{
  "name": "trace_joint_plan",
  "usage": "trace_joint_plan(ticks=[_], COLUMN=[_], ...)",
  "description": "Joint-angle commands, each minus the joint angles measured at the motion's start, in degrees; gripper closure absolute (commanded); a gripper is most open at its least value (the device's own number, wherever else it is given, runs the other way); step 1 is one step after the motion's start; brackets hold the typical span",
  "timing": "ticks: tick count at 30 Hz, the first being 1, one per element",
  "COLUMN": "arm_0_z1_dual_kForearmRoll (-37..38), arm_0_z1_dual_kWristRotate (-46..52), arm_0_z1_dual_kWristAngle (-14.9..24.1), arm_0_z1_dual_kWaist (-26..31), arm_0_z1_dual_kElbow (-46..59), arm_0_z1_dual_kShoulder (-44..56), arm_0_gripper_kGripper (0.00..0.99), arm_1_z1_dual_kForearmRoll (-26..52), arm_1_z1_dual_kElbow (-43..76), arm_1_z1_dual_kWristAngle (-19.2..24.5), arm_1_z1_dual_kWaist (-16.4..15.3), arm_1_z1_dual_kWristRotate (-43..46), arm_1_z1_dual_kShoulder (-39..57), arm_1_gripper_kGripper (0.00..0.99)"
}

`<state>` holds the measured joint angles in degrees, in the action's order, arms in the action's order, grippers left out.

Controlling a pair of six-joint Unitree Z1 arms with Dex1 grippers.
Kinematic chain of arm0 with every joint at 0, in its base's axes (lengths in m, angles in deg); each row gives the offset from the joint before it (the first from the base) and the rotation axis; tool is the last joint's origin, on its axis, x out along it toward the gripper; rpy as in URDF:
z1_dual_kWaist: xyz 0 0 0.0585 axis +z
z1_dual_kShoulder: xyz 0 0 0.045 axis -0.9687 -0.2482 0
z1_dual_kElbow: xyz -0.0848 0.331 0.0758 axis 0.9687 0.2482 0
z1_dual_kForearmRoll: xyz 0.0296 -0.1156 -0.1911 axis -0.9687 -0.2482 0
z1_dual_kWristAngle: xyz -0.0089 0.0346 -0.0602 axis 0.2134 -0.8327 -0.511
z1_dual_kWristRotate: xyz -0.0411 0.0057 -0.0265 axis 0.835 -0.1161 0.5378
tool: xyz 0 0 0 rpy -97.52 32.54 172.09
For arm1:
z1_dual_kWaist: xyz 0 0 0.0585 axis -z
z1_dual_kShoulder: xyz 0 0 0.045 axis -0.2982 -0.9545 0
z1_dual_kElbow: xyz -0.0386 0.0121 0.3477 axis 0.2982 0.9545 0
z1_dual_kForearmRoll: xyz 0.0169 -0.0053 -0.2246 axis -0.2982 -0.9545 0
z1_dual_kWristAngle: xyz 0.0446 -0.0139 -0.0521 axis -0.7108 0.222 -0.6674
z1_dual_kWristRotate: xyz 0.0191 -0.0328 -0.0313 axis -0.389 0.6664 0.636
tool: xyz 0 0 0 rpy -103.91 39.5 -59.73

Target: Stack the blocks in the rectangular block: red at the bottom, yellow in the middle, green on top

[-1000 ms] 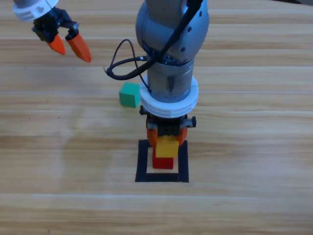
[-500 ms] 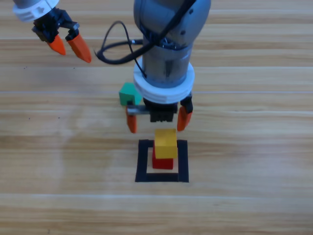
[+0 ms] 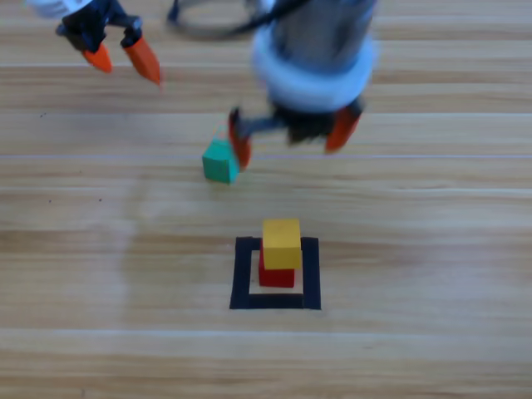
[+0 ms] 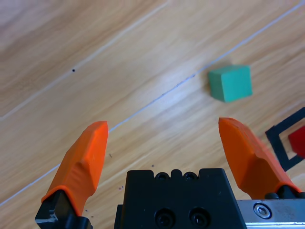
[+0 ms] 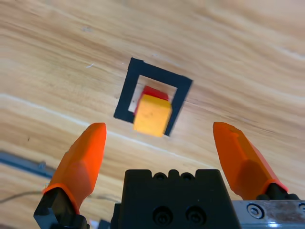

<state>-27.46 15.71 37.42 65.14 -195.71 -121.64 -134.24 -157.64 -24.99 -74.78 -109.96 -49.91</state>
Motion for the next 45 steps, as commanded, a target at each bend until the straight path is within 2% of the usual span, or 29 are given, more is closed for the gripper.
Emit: trace_joint_plan(ticks=[1, 6, 10, 12, 14, 19, 20, 21, 24, 25, 26, 32, 38, 45], arm_0_z1_dual_kForearmRoll=[-1.1, -1.2, -1.2, -1.2, -1.2, -1.2, -1.2, -1.2, -1.2, -1.2, -1.2, -2.2, -3.2, -3.1], arm_0_z1_dual_kWristRotate=[8.0, 17.1, 23.5, 25.8, 28.0, 31.6, 31.8, 32.2, 32.3, 32.3, 32.2, 30.9, 30.2, 29.9], arm_0_z1_dual_kWristAngle=[3.3, 6.9, 9.4, 10.2, 11.5, 14.3, 14.8, 15.6, 17.4, 18.1, 18.2, 18.2, 18.2, 18.2], arm_0_z1_dual_kWaist=[-8.9, -16.4, -20.0, -20.8, -21.1, -21.3, -21.3, -21.4, -21.3, -21.3, -21.3, -21.3, -21.3, -21.3], arm_0_z1_dual_kElbow=[-2.6, -4.4, -5.2, -5.7, -5.9, -6.0, -6.0, -6.0, -6.2, -6.2, -6.4, -6.8, -6.8, -7.1], arm_0_z1_dual_kShoulder=[-3.7, -6.2, -8.7, -10.1, -11.4, -13.9, -14.3, -14.6, -15.4, -15.5, -15.7, -16.4, -16.8, -18.9], arm_0_gripper_kGripper=[0.000, 0.000, 0.000, 0.000, 0.000, 0.017, 0.024, 0.027, 0.027, 0.025, 0.022, 0.000, 0.000, 0.057], arm_1_z1_dual_kForearmRoll=[2.2, 13.2, 29.5, 36.9, 41.4, 51.1, 51.2, 51.2, 51.5, 51.9, 52.6, 52.8, 53.1, 53.3], arm_1_z1_dual_kElbow=[11.4, 31.7, 50.1, 57.6, 62.4, 73.6, 74.0, 74.3, 76.0, 77.1, 77.8, 78.0, 77.8, 77.8], arm_1_z1_dual_kWristAngle=[0.3, -9.5, -22.9, -27.2, -29.3, -29.9, -31.1, -30.5, -30.1, -31.3, -33.0, -36.4, -36.9, -35.4], arm_1_z1_dual_kWaist=[2.8, 12.3, 18.6, 20.3, 20.5, 20.0, 19.9, 19.9, 20.0, 19.8, 19.7, 19.7, 18.6, 17.5], arm_1_z1_dual_kWristRotate=[6.1, 13.2, 23.3, 28.0, 32.2, 38.4, 41.6, 43.5, 45.5, 45.9, 46.1, 47.7, 48.8, 50.3], arm_1_z1_dual_kShoulder=[20.0, 28.9, 34.8, 37.3, 38.9, 47.0, 48.5, 50.8, 55.7, 56.8, 57.1, 53.4, 50.2, 48.3], arm_1_gripper_kGripper=[0.001, 0.000, 0.000, 0.000, 0.000, 0.000, 0.000, 0.000, 0.000, 0.000, 0.000, 0.000, 0.000, 0.000])
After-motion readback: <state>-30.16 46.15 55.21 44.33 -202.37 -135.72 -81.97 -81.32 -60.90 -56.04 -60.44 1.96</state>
